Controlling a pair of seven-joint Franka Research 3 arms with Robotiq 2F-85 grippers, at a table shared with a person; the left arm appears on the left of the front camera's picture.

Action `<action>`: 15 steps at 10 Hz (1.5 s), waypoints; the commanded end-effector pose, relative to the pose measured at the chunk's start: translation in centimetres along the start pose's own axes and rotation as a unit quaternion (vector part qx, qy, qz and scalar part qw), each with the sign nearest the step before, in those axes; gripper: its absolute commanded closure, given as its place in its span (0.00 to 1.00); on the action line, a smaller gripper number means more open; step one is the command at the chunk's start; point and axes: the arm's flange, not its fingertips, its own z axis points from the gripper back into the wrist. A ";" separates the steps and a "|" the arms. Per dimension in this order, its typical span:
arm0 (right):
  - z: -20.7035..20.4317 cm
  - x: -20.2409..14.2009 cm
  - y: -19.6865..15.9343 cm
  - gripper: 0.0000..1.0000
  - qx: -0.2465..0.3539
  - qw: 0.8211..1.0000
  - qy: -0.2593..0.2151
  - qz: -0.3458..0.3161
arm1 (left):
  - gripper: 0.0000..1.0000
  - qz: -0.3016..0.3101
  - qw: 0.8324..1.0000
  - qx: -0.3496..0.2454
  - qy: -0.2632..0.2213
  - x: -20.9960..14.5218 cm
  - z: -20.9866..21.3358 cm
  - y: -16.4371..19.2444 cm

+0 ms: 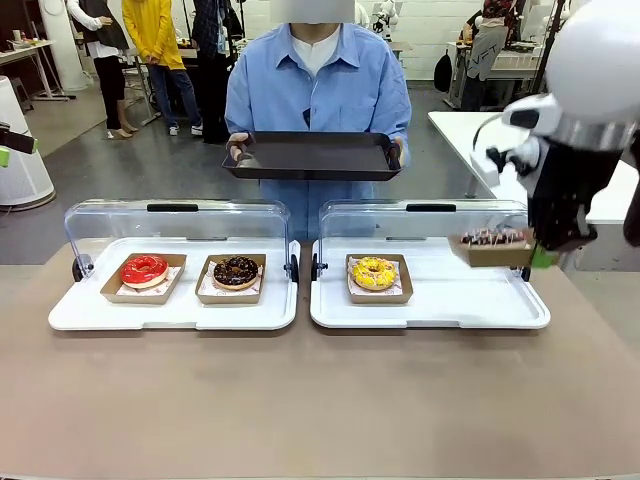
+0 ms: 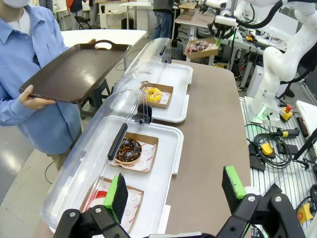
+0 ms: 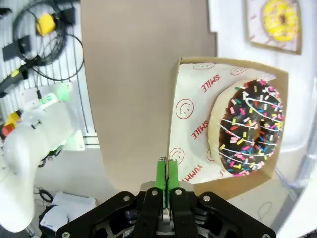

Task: Provide the desired donut to the person.
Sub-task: Pick up and lift the Paper togo box containing the Donut pointed at by the person.

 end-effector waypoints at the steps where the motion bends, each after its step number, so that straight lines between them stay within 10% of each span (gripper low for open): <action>1: 4.6 1.7 -0.2 1.00 -0.031 0.999 0.015 -0.017 | 0.00 -0.002 1.000 -0.001 -0.004 0.1 0.2 -0.1; 10: 3.5 4.4 -12.4 1.00 -0.118 0.990 -0.040 0.063 | 0.00 -0.002 1.000 -0.001 -0.004 0.1 0.2 -0.1; 15: 5.1 5.3 -10.7 1.00 -0.055 0.998 -0.025 -0.008 | 0.00 -0.002 1.000 -0.001 -0.004 0.1 0.2 -0.1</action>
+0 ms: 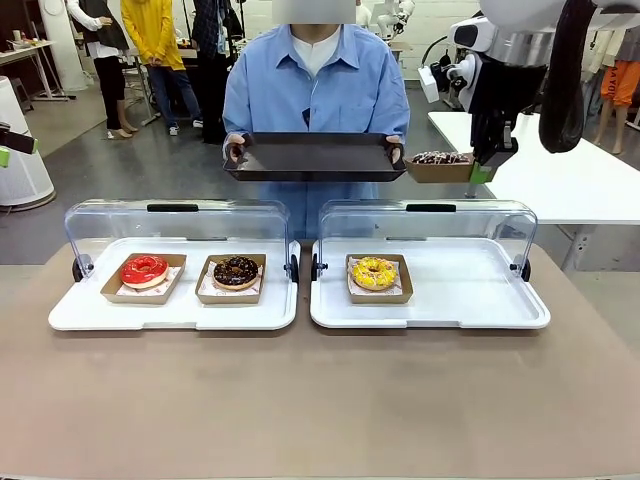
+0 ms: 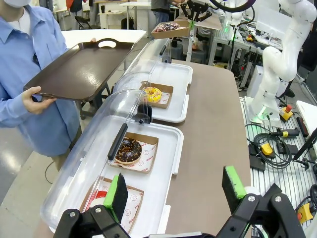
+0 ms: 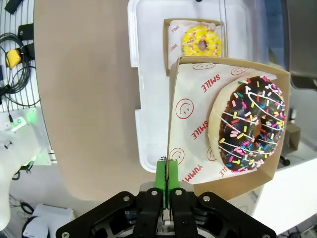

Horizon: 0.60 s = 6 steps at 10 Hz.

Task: Provide the desired donut to the person.
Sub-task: Pick up and lift the Paper togo box containing the Donut pointed at by the person, then place the picked Paper togo box onto the Handle tray extended by the person.

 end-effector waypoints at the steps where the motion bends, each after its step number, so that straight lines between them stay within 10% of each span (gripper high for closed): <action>1: 0.1 0.0 0.0 1.00 0.000 1.000 0.000 -0.010 | 0.00 -0.002 1.000 -0.001 -0.004 0.1 0.2 -0.1; 6: 0.1 0.0 0.0 1.00 0.000 1.000 0.000 -0.010 | 0.00 -0.002 1.000 -0.001 -0.004 0.1 0.2 -0.1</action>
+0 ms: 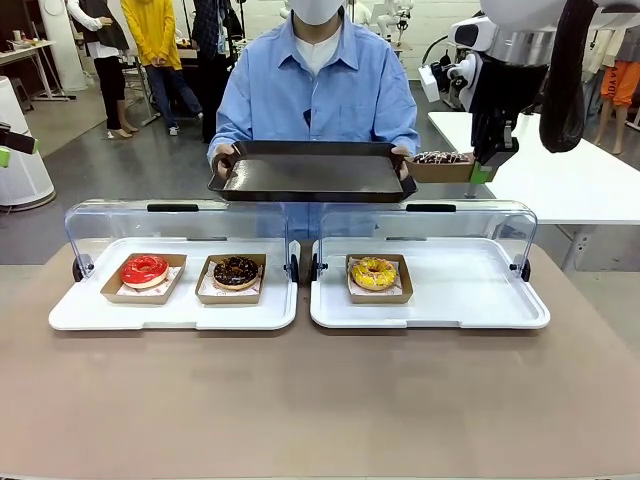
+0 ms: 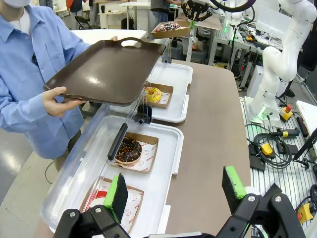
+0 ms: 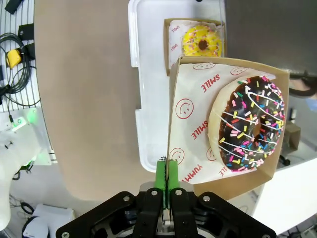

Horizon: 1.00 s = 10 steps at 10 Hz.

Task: Provide the desired donut to the person.
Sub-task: Place the picked Paper togo box onto the Handle tray extended by the person.

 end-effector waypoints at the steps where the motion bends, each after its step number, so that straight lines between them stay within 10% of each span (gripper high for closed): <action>1: 0.1 0.0 0.0 1.00 0.000 1.000 0.000 -0.010 | 0.00 -0.002 1.000 -0.001 -0.004 0.1 0.2 -0.1; 10: 0.6 1.2 -0.1 0.98 -0.011 1.000 -0.008 0.001 | 0.00 -0.002 1.000 -0.001 -0.004 0.1 0.2 -0.1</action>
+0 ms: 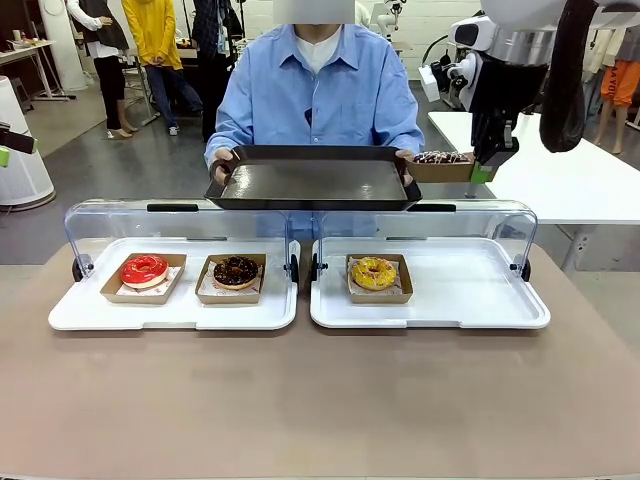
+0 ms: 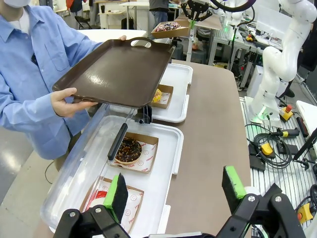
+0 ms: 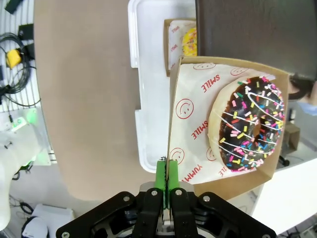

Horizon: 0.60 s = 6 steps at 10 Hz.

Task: Provide the desired donut to the person.
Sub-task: Place the picked Paper togo box onto the Handle tray extended by the person.

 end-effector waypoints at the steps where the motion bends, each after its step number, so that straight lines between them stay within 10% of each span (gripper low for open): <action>1: 1.0 2.0 -0.4 0.98 -0.027 1.000 -0.013 0.006 | 0.00 -0.002 1.000 -0.001 -0.004 0.1 0.2 -0.1; 6: -1.3 9.2 -6.1 0.98 -0.038 0.999 -0.021 0.005 | 0.00 -0.002 1.000 -0.001 -0.004 0.1 0.2 -0.1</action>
